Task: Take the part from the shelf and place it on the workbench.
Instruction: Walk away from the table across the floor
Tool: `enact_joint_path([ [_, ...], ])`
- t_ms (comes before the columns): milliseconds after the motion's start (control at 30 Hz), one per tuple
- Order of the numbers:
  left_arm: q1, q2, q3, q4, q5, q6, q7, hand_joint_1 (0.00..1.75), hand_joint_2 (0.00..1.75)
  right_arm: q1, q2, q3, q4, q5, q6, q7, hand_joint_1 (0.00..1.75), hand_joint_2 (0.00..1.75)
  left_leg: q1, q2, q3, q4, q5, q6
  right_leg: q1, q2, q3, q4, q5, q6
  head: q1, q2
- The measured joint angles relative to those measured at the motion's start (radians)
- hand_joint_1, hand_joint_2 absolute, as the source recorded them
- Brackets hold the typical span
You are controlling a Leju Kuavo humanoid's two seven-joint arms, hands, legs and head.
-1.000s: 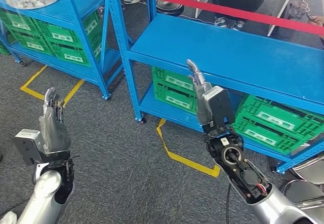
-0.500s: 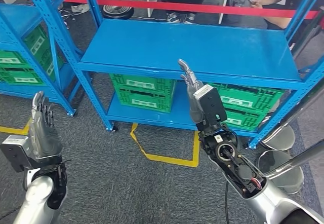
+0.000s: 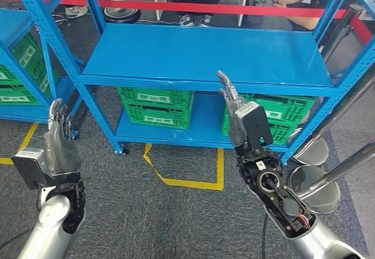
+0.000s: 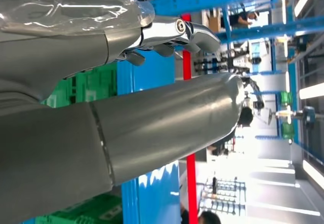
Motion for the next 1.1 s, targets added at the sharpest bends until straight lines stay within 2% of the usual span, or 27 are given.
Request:
enact_joint_path([
  [33,-0.001,0.0,0.0,-0.001,0.0,0.0,0.001,0.0,0.0,0.0,0.0,-0.001,-0.003,0.0,0.0,0.0,0.0,0.0,-0.003,0.008,0.0,0.002,-0.002,-0.005,0.003,-0.016,0.023,-0.045,0.01,-0.005,0.002,0.0],
  [67,-0.001,0.0,0.0,-0.001,-0.001,0.001,0.001,0.0,0.0,0.001,0.0,-0.001,-0.005,0.0,0.001,0.0,0.0,0.0,-0.007,0.015,0.0,0.005,-0.004,-0.008,0.006,-0.025,0.034,-0.066,0.01,-0.011,0.001,0.0],
  [133,-0.001,0.0,0.0,-0.003,-0.002,0.002,0.004,0.0,0.0,0.004,0.0,-0.002,-0.008,0.002,0.003,0.001,0.0,0.0,-0.008,0.034,0.001,0.006,-0.006,-0.016,0.009,-0.005,0.034,-0.069,0.012,-0.026,-0.007,0.0],
  [167,-0.001,0.0,0.0,-0.004,-0.002,0.002,0.005,0.0,0.0,0.005,0.0,-0.002,-0.01,0.003,0.005,0.001,0.0,0.0,-0.006,0.031,0.002,0.011,-0.011,-0.022,0.009,0.006,0.034,-0.07,0.014,-0.031,-0.01,0.0],
  [200,-0.002,0.001,0.0,-0.006,-0.003,0.002,0.006,0.0,0.0,0.004,0.0,-0.003,-0.013,0.005,0.007,0.002,0.0,0.0,-0.002,0.015,-0.005,0.031,-0.027,-0.027,0.008,0.017,0.034,-0.072,0.017,-0.038,-0.013,0.0],
  [233,-0.002,0.002,0.0,-0.007,-0.003,0.003,0.006,0.0,0.0,0.003,0.0,-0.004,-0.016,0.006,0.008,0.002,0.0,0.0,0.0,-0.01,-0.022,0.071,-0.052,-0.032,0.006,0.025,0.035,-0.074,0.019,-0.045,-0.016,0.0],
  [300,-0.001,0.003,0.0,-0.009,-0.003,0.004,0.009,0.0,0.0,0.0,0.001,-0.003,-0.018,0.014,0.01,0.002,0.0,0.0,0.003,-0.055,-0.093,0.216,-0.121,-0.035,0.006,0.041,0.033,-0.075,0.022,-0.053,-0.031,0.0],
  [333,0.0,0.004,0.0,-0.009,-0.003,0.006,0.01,0.0,0.0,0.001,0.001,-0.003,-0.018,0.02,0.009,0.002,0.0,0.0,0.002,-0.061,-0.131,0.285,-0.145,-0.035,0.007,0.049,0.032,-0.075,0.022,-0.056,-0.039,0.0],
  [367,0.001,0.005,0.0,-0.009,-0.003,0.007,0.012,0.0,0.0,0.001,0.001,-0.003,-0.018,0.027,0.008,0.002,0.0,0.0,0.002,-0.063,-0.156,0.327,-0.152,-0.034,0.009,0.057,0.031,-0.075,0.023,-0.057,-0.045,0.0],
  [400,0.002,0.006,0.0,-0.009,-0.004,0.008,0.014,0.0,0.0,0.001,0.001,-0.003,-0.018,0.031,0.008,0.002,0.0,0.0,0.001,-0.064,-0.16,0.326,-0.138,-0.03,0.01,0.064,0.031,-0.075,0.023,-0.057,-0.049,0.0],
  [433,0.001,0.007,0.0,-0.01,-0.004,0.009,0.015,0.0,0.0,0.001,0.001,-0.003,-0.019,0.034,0.007,0.001,0.0,0.0,0.0,-0.065,-0.141,0.28,-0.106,-0.024,0.012,0.07,0.032,-0.075,0.023,-0.057,-0.053,0.0],
  [500,-0.003,0.008,0.0,-0.011,-0.006,0.009,0.016,0.0,0.0,0.0,0.001,-0.003,-0.02,0.035,0.007,0.001,0.0,0.0,-0.005,-0.071,-0.067,0.123,-0.032,-0.007,0.016,0.08,0.033,-0.073,0.023,-0.056,-0.057,0.0],
  [533,-0.005,0.008,0.0,-0.013,-0.006,0.009,0.016,0.0,0.0,0.0,0.001,-0.003,-0.021,0.035,0.007,0.001,0.0,0.0,-0.008,-0.074,-0.038,0.06,-0.008,0.0,0.017,0.083,0.032,-0.073,0.023,-0.054,-0.058,0.0],
  [567,-0.007,0.008,0.0,-0.015,-0.006,0.009,0.016,0.0,0.0,0.0,0.001,-0.003,-0.022,0.035,0.007,0.0,0.0,0.0,-0.009,-0.076,-0.021,0.022,0.002,0.0,0.019,0.085,0.03,-0.071,0.02,-0.054,-0.056,0.0],
  [667,-0.008,0.009,0.0,-0.018,-0.006,0.009,0.016,0.0,0.0,0.0,0.001,-0.005,-0.023,0.035,0.007,0.0,0.0,0.0,-0.01,-0.075,-0.015,0.005,0.003,-0.01,0.018,0.085,0.029,-0.068,0.013,-0.052,-0.052,0.0],
  [767,-0.008,0.01,0.0,-0.018,-0.006,0.009,0.017,0.0,0.0,0.0,0.002,-0.006,-0.024,0.035,0.007,0.0,0.0,0.0,-0.012,-0.076,-0.015,0.006,0.005,-0.007,0.016,0.084,0.031,-0.072,0.017,-0.046,-0.051,0.0],
  [900,-0.008,0.01,0.0,-0.018,-0.006,0.009,0.017,0.0,0.0,0.0,0.002,-0.007,-0.024,0.035,0.007,0.0,0.0,0.0,-0.012,-0.077,-0.015,0.006,0.005,-0.007,0.016,0.084,0.032,-0.073,0.017,-0.045,-0.05,0.0],
  [1100,-0.008,0.01,0.0,-0.018,-0.006,0.016,0.02,0.0,0.0,0.0,0.001,-0.009,-0.029,0.035,0.005,0.007,0.0,0.0,-0.013,-0.077,-0.014,0.007,0.001,-0.001,0.015,0.083,0.036,-0.079,0.017,-0.043,-0.039,0.0],
])
